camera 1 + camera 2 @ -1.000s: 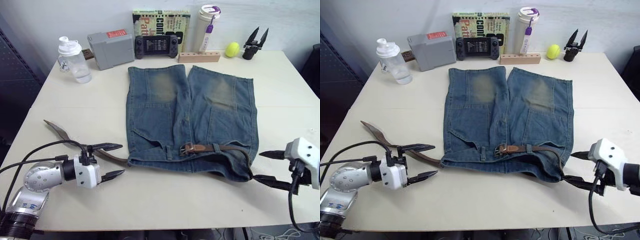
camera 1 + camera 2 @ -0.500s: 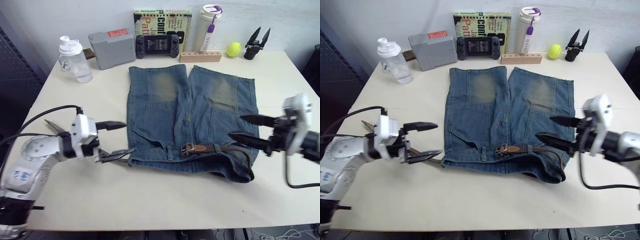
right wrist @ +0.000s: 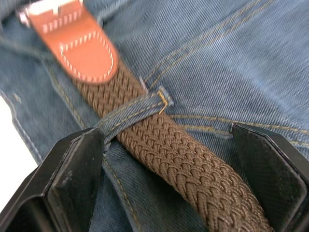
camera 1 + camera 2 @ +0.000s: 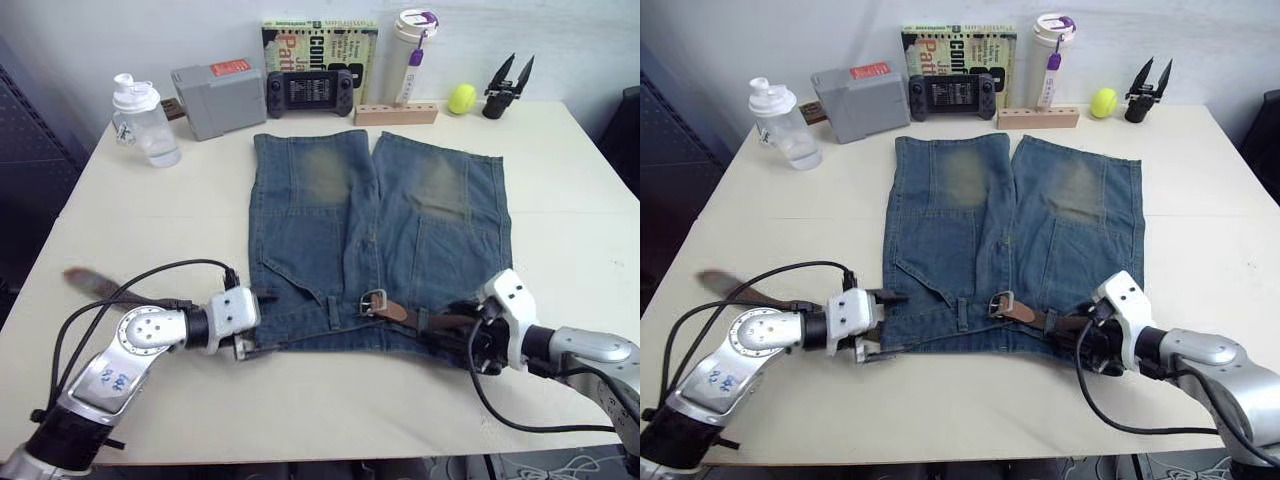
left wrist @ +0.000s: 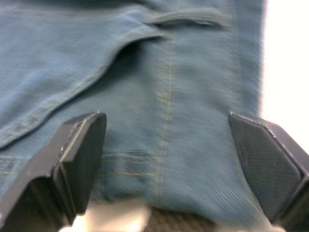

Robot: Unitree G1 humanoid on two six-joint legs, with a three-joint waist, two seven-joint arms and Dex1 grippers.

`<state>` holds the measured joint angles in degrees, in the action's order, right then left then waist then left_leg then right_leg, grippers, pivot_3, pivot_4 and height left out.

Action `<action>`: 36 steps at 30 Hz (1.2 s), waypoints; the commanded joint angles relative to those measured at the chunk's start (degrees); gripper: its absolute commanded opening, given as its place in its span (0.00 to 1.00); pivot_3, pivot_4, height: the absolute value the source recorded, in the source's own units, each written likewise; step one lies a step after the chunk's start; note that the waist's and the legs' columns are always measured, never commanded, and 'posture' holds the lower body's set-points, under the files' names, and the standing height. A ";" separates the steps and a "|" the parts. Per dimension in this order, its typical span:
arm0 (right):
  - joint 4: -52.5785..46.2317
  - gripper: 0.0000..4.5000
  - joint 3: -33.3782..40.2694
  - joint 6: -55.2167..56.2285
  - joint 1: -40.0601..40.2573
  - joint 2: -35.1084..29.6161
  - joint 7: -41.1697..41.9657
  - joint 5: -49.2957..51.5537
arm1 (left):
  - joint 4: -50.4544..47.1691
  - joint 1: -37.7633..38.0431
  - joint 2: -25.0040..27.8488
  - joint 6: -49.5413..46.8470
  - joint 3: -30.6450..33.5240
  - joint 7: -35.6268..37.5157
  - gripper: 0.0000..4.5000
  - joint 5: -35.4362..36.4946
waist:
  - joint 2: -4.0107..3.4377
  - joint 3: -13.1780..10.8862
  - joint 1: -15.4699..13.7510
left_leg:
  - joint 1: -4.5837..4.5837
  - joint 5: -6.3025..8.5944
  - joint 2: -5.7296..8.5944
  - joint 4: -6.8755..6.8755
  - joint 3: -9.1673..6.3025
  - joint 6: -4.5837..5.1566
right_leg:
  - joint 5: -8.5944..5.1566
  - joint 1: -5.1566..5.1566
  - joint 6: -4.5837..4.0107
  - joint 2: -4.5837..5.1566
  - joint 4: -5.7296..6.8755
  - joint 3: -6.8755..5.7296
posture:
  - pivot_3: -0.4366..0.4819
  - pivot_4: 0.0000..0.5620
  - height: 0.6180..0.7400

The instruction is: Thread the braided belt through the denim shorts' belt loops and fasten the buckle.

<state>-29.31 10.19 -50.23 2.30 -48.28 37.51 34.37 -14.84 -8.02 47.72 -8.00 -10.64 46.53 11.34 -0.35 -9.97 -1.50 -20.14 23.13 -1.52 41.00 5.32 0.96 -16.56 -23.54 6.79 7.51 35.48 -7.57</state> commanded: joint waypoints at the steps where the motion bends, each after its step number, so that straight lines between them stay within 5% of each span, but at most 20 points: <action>1: 1.83 0.99 1.61 2.01 -5.34 1.95 0.28 1.22 | 4.64 -5.19 -3.74 -1.75 2.42 0.15 0.99 1.70 | 0.00 0.00 -0.06 | 0.00 0.00 0.00 0.07 -0.02 0.00 | 0.00 0.04 0.00 0.01 0.03 -0.01 | 0.48 0.27 0.92; 6: 11.50 0.99 6.44 1.53 -18.45 2.77 1.59 5.61 | 15.25 -17.33 -8.82 -7.17 5.98 1.57 0.99 6.88 | 0.02 -0.01 -0.02 | -0.10 0.00 0.01 0.14 -0.03 0.00 | 0.00 -0.05 0.00 0.00 0.09 -0.04 | 0.48 0.27 0.92; 13: 26.07 0.99 -3.77 2.65 -27.62 3.43 -2.42 -5.79 | 26.78 -25.25 -13.21 -10.92 5.70 5.65 0.99 8.64 | 0.06 0.01 0.15 | -0.11 0.00 0.05 0.12 -0.01 0.01 | 0.01 -0.06 0.02 -0.02 0.09 -0.09 | 0.48 0.27 0.92; 21: 29.39 0.99 -4.38 2.70 -30.30 5.27 -4.89 -8.07 | 13.52 -17.35 -0.33 -14.17 10.82 23.00 0.99 16.94 | 0.07 0.00 0.88 | -0.21 0.00 0.02 0.07 0.01 0.01 | 0.01 -0.21 0.01 0.00 0.12 -0.15 | 0.48 0.27 0.92; 24: 28.78 0.99 -4.45 3.82 -30.42 5.65 -4.09 -8.63 | 10.85 -14.95 2.59 -14.23 13.01 23.53 0.99 17.10 | 0.08 -0.02 1.68 | -0.27 0.00 -0.04 -0.01 -0.03 0.00 | 0.00 -0.27 0.01 -0.01 0.08 -0.17 | 0.48 0.27 0.92; 28: 23.66 0.99 -3.04 5.45 -28.83 6.35 -1.53 -6.50 | 6.07 -9.14 3.96 -16.81 18.51 19.87 0.99 18.34 | 0.05 -0.04 1.56 | -0.26 0.00 -0.03 0.03 -0.02 0.00 | 0.00 -0.24 0.00 0.02 0.05 -0.11 | 0.48 0.27 0.92; 36: 4.85 0.99 4.10 7.42 -18.58 7.14 11.88 9.40 | -4.75 4.03 -7.18 -35.76 40.66 -6.86 0.99 29.31 | 0.06 -0.05 1.44 | -0.23 0.00 -0.20 0.00 -0.20 0.00 | 0.00 -0.23 0.01 0.05 0.06 -0.04 | 0.48 0.27 0.92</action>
<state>-19.97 12.03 -43.79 -17.34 -40.09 45.96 39.94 -16.45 -5.84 42.43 -38.89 23.59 46.34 36.46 -0.28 -10.03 -0.06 -20.32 23.14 -1.76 40.97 4.97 0.98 -16.56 -23.72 6.80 7.58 35.52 -7.58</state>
